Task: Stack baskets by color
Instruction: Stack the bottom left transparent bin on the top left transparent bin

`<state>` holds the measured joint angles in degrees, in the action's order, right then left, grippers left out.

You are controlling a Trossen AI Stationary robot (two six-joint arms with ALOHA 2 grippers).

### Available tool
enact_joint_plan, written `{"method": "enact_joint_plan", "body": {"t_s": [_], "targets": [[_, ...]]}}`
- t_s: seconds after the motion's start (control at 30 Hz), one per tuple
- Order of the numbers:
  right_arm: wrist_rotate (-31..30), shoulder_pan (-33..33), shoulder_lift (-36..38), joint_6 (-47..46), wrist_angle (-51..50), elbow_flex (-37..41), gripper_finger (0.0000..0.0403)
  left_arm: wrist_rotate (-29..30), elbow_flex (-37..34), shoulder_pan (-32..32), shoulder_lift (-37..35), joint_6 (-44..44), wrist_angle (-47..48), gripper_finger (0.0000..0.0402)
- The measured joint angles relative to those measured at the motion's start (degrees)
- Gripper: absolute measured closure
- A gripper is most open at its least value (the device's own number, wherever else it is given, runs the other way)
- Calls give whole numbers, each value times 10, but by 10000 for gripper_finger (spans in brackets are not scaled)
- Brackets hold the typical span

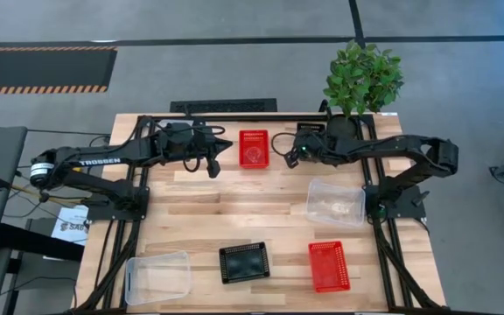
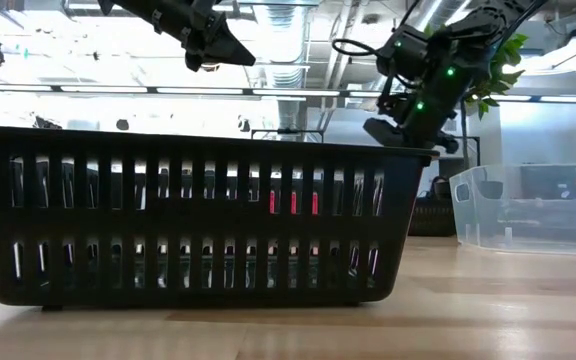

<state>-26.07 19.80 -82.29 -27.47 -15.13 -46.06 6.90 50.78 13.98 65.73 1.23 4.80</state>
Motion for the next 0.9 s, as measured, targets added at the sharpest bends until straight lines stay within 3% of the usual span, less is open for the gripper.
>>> {"method": "enact_joint_plan", "body": {"t_s": [0.43, 0.63, 0.9], "targets": [[5, 10, -5, -25, -12, 1, 263, -4, 0, 0, 0, 0, 13, 401], [8, -69, 8, -7, -9, 1, 242, -4, -3, -17, 0, -3, 58, 401], [38, -185, 51, 9, -28, 1, 253, -8, -68, -66, -3, 8, 25, 401]]}}
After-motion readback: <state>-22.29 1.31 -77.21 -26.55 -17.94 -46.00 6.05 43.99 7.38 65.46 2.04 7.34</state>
